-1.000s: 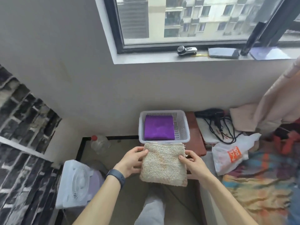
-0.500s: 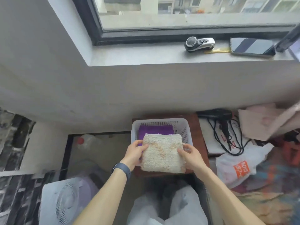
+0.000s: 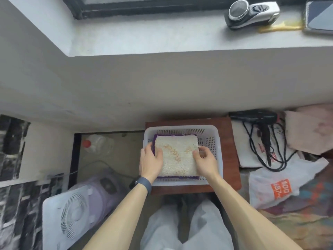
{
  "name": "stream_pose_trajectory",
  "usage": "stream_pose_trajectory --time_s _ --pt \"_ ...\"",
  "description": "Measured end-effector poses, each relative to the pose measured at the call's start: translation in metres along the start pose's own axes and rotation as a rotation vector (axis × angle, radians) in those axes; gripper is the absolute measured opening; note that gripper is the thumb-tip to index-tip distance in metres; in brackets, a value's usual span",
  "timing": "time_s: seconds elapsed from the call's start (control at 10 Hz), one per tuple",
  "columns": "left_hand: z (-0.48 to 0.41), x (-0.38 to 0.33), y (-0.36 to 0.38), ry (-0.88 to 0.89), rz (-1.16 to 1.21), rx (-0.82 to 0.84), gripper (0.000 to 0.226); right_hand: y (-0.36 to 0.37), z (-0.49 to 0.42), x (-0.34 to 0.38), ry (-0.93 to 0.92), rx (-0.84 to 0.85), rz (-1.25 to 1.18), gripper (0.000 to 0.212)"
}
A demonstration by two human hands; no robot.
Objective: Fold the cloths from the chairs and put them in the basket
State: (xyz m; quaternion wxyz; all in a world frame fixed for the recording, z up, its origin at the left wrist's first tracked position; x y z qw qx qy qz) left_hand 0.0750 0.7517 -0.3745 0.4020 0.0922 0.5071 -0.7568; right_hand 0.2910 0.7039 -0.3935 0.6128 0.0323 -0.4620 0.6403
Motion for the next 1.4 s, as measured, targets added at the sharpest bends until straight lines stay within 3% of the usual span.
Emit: stream_pose_trajectory --time_s 0.1,0.2,0.3,0.4,0.6,0.8,1.0,1.2,1.3,1.4 --pt "0.016 -0.008 0.0 0.38 -0.284 -0.152 0.057 -0.005 0.009 -0.002 -0.084 -0.139 0.042 0.049" --pt "0.021 -0.015 0.011 0.657 -0.473 -0.115 0.06 -0.002 0.027 0.009 -0.524 -0.261 0.314 0.046" --pt "0.015 -0.001 0.022 0.653 -0.654 -0.002 0.065 0.015 0.034 0.01 -0.74 -0.064 0.607 0.058" --pt "-0.001 0.016 0.024 0.644 -0.692 0.096 0.065 0.018 0.016 0.0 -0.662 0.182 0.733 0.065" --pt "-0.036 0.024 0.007 0.819 -0.855 0.276 0.076 0.007 -0.018 -0.008 -0.698 0.286 0.971 0.07" --pt "-0.041 0.03 0.014 0.868 -0.904 0.255 0.089 0.012 -0.027 -0.021 -0.659 0.318 0.962 0.073" --pt "-0.051 0.035 0.019 0.898 -0.932 0.209 0.089 0.021 -0.037 -0.025 -0.692 0.266 0.944 0.072" --pt "-0.045 0.029 0.016 0.827 -0.986 0.276 0.084 0.02 -0.029 -0.017 -0.668 0.303 1.013 0.073" --pt "-0.035 0.009 0.003 0.849 -0.97 0.292 0.082 0.006 -0.015 0.006 -0.677 0.275 1.027 0.068" --pt "-0.018 -0.015 -0.014 0.959 -0.934 0.291 0.065 -0.011 0.005 0.037 -0.684 0.287 0.962 0.042"
Point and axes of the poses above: each hand's wrist, its own z-axis away from the middle knuckle, its own y-axis out of the palm, x = y × z, the point moved 3 cm from there along -z, towards the middle knuckle, and after that the axes turned 10 degrees about -x, right-handed, at the moved point
